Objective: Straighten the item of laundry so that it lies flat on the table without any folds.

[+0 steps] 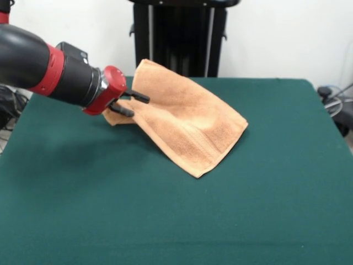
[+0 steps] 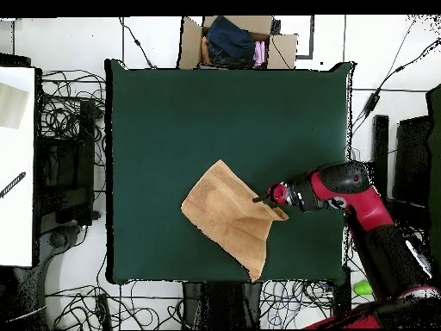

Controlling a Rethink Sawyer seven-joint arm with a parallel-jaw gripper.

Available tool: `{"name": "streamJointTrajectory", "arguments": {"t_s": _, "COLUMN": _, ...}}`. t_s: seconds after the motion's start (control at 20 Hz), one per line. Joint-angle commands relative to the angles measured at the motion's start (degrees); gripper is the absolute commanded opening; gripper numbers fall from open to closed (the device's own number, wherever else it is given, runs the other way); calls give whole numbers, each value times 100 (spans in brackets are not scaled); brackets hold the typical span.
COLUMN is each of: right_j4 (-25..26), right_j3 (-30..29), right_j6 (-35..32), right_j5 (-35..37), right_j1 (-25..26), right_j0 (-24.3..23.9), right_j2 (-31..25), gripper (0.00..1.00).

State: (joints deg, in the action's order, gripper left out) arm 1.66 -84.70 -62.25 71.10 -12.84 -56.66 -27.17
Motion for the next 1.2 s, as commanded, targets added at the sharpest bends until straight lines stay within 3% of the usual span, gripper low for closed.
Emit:
{"name": "streamJointTrajectory", "arguments": {"t_s": 0.05, "right_j4": -9, "right_j3": 404, "right_j6": -544, "right_j5": 294, "right_j1": 281, "right_j0": 93, "right_j2": 204, "gripper": 100}}
{"name": "streamJointTrajectory", "arguments": {"t_s": 1.2, "right_j4": 184, "right_j3": 887, "right_j6": -206, "right_j5": 694, "right_j1": 590, "right_j0": 41, "right_j2": 194, "gripper": 100}}
